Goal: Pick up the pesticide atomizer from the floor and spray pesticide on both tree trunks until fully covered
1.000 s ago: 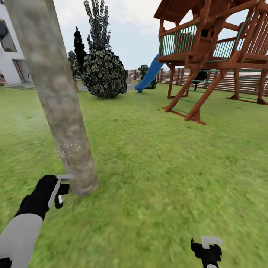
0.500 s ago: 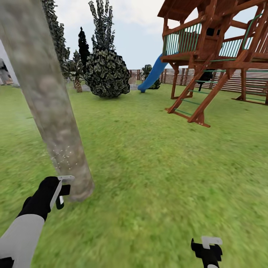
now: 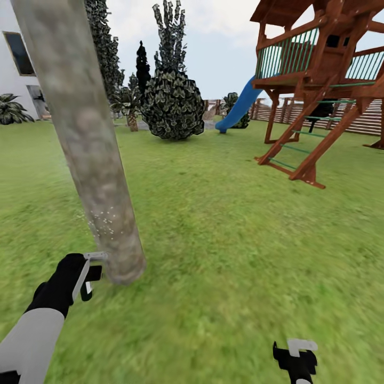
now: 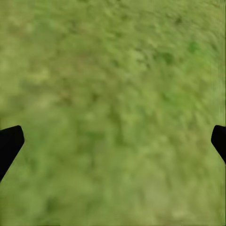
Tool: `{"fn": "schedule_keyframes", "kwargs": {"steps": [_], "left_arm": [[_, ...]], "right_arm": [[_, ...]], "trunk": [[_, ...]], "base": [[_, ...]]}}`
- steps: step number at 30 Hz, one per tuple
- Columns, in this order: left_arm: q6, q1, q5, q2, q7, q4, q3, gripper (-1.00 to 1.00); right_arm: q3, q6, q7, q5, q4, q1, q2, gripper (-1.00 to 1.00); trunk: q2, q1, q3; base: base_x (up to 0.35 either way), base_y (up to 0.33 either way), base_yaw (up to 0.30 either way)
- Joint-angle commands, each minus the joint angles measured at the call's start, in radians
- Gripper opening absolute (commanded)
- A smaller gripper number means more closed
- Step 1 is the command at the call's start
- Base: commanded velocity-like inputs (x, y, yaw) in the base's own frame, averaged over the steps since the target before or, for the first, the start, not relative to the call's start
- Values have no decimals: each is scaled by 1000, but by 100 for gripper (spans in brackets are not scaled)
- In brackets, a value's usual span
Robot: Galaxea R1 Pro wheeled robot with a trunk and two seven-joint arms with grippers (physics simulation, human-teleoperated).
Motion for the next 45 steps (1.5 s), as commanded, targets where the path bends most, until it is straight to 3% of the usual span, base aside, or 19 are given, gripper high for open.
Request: {"fn": "schedule_keyframes", "kwargs": {"steps": [1, 23, 45], "left_arm": [[4, 3, -8, -1, -4, -3, 1, -100], [2, 11, 4, -5, -7, -29, 2, -100], [-1, 11, 4, -5, -6, -29, 3, -100]], "right_arm": [[-7, -4, -3, 10, 1, -1, 0, 100], [-7, -4, -2, 10, 0, -1, 1, 100], [-7, -4, -2, 10, 0, -1, 2, 100]], "trunk": [[0, 0, -1], [0, 0, -1], [0, 0, -1]], "base": [[176, -196, 277], [73, -251, 32], [30, -273, 260]]}}
